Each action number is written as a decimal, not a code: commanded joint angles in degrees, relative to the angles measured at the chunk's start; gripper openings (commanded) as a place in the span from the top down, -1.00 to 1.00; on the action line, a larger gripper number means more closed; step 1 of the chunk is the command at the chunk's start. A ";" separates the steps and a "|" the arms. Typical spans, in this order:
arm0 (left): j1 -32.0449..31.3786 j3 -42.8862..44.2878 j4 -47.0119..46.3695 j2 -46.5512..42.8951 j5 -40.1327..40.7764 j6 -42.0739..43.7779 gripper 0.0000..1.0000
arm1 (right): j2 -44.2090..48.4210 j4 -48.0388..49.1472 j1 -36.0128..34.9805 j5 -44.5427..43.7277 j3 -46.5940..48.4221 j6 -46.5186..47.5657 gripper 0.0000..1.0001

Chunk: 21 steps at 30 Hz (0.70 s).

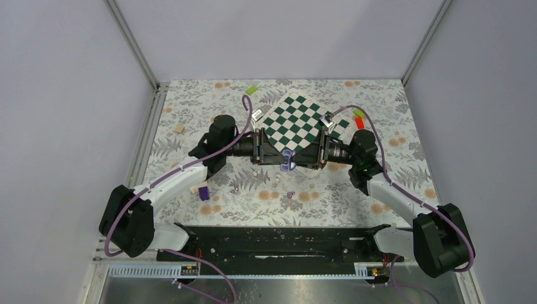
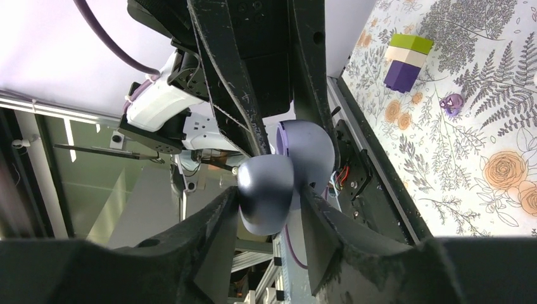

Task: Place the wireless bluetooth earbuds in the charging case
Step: Pass from the left arm to the right

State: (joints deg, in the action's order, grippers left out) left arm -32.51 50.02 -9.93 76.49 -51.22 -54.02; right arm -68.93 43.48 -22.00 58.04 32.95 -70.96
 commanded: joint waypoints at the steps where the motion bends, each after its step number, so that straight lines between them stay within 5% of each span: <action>1: -0.62 0.78 -4.92 -1.71 -1.72 -0.61 0.40 | 1.32 -2.04 -0.27 0.32 2.20 3.11 -0.06; 5: -0.59 0.78 -4.77 -1.71 -1.67 -0.54 0.40 | 1.77 -2.70 -0.24 0.07 2.16 3.49 -0.15; 11: -0.56 0.78 -4.53 -1.67 -1.67 -0.32 0.40 | 1.54 -3.14 -0.24 -0.40 2.25 3.79 0.07; 16: -0.43 0.88 -3.91 -1.60 -1.61 0.26 0.40 | 1.17 -3.02 -0.26 -0.23 2.60 3.81 -0.03; 21: -0.34 0.98 -3.49 -1.44 -1.60 0.49 0.40 | 0.90 -3.09 -0.24 -0.47 2.89 3.81 0.56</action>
State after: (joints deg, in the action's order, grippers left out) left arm -32.73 50.02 -9.67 76.44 -51.16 -53.80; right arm -67.99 40.47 -22.02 58.08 33.61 -68.75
